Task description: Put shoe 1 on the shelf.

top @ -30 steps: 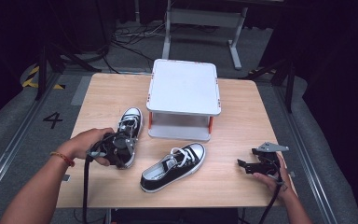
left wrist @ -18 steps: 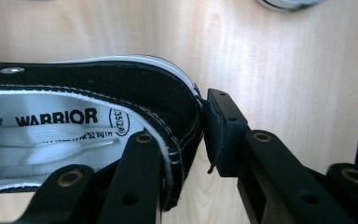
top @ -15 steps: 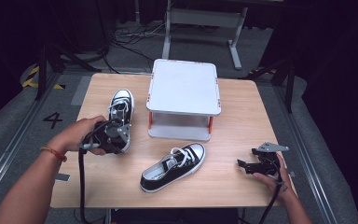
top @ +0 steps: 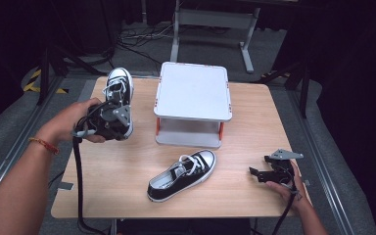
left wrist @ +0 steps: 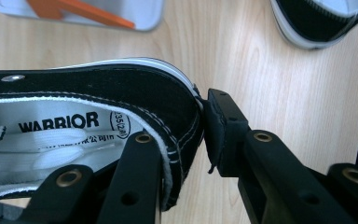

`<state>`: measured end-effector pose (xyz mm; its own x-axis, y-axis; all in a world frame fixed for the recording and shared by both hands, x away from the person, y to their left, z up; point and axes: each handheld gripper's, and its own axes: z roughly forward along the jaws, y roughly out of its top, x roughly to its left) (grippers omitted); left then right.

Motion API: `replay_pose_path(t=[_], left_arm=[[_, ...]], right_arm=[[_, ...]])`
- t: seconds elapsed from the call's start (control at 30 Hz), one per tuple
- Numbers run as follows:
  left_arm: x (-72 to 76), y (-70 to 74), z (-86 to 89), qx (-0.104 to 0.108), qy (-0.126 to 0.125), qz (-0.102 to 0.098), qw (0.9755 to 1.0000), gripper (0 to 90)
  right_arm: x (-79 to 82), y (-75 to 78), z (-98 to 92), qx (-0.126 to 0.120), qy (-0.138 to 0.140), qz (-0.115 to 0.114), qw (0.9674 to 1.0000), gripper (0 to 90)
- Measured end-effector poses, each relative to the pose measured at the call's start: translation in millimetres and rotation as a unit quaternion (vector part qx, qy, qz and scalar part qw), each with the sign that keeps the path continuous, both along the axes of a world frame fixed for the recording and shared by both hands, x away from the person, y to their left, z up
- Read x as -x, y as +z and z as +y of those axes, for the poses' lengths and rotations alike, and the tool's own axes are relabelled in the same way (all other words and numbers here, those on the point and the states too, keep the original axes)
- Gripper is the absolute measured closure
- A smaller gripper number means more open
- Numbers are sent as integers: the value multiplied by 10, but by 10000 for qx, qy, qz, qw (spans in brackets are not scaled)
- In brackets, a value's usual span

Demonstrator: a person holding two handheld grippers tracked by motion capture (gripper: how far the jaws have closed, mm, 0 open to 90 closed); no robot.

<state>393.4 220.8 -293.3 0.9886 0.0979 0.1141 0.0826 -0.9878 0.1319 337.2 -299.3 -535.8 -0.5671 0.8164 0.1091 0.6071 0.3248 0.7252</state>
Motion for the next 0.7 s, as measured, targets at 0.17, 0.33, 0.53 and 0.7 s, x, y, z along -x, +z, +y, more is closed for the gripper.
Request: replay_pose_path(t=[0.17,0.33,0.53,0.7], left_arm=[[-41,199,-131,-80,-134,-109,9998,756],[-86,306,-285,-218,-196,-211,9993,756],[-170,401,-468,-262,-302,-180,9990,757],[-227,443,-632,-303,-438,-183,9984,753]], right_arm=[[0,0,0,1,0,-1,10000,149],[0,0,0,2,1,-1,10000,149],[1,0,0,0,8,-1,10000,149],[3,-1,0,3,16,-4,10000,149]])
